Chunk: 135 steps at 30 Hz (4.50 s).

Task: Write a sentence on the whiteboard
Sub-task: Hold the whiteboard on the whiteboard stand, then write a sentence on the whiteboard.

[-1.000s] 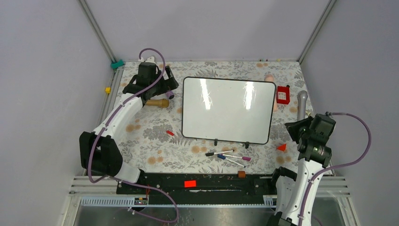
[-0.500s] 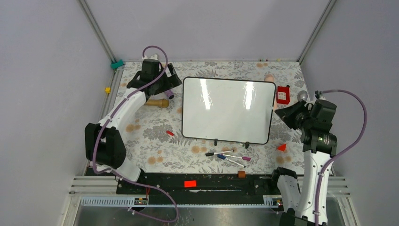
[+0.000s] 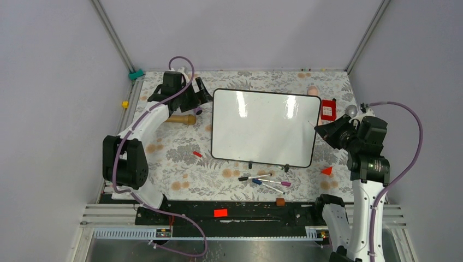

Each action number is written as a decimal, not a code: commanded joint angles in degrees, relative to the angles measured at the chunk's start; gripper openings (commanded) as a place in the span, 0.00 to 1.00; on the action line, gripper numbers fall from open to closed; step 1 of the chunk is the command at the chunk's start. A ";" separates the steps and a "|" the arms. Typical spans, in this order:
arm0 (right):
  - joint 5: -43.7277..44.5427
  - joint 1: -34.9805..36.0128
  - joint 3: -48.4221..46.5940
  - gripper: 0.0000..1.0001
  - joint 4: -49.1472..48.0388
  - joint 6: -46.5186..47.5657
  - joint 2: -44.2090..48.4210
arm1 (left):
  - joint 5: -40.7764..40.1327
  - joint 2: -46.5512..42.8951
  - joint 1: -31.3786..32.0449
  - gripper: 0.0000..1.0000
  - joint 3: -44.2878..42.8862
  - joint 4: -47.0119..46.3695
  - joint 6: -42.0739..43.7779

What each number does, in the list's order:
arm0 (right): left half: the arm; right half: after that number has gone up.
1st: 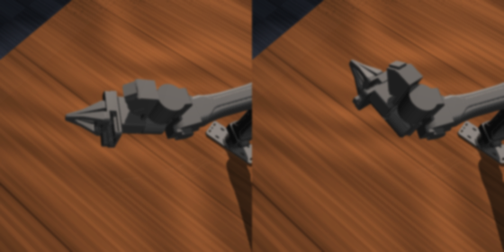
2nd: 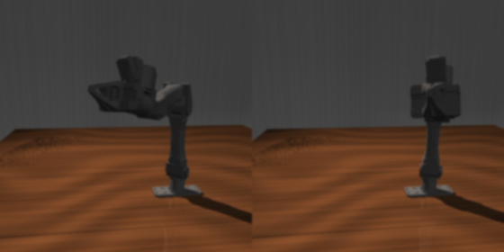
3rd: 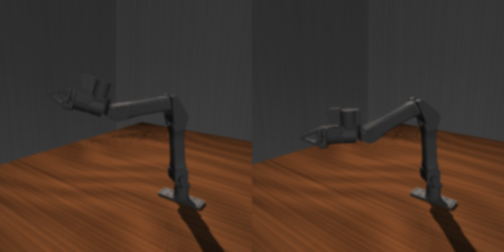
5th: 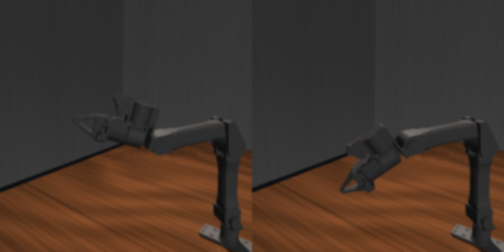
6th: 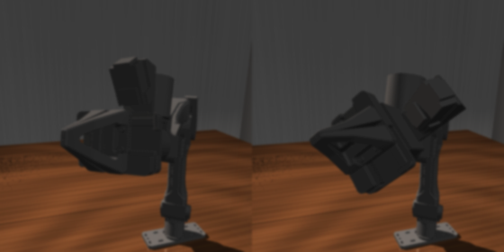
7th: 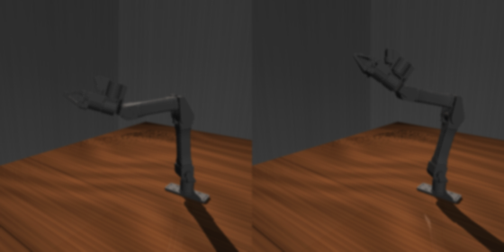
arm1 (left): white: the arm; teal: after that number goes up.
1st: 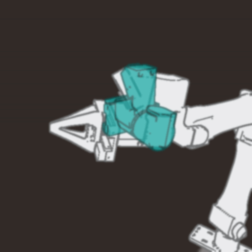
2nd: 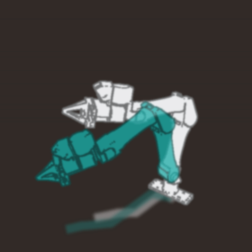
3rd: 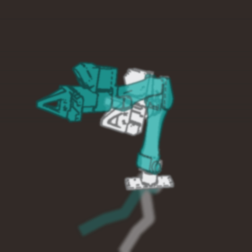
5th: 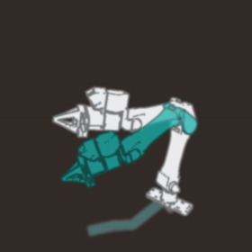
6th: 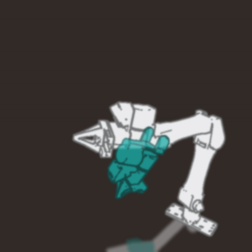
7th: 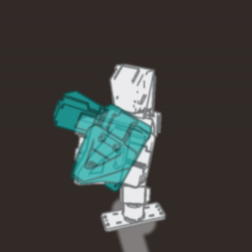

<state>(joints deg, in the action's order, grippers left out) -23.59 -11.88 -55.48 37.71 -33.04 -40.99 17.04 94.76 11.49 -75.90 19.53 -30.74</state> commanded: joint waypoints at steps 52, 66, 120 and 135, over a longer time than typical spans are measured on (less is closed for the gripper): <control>-10.61 0.36 0.56 0.00 1.78 5.84 4.87 | 14.72 -26.95 4.54 0.84 48.78 -44.35 17.30; -10.69 0.41 1.06 0.00 1.86 5.97 5.07 | 22.89 -16.25 1.59 0.30 48.81 -51.77 15.08; -0.75 16.34 3.13 0.00 -6.61 1.35 0.96 | 55.03 6.30 -6.62 0.00 59.16 -103.61 -3.10; 11.33 31.01 5.58 0.00 -11.00 -2.70 -1.35 | 55.15 9.49 -4.96 0.00 58.17 -103.64 -3.41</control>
<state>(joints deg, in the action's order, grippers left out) -17.93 14.76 -50.11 30.33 -34.00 -41.74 70.02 103.70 6.00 -17.15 -80.60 -36.03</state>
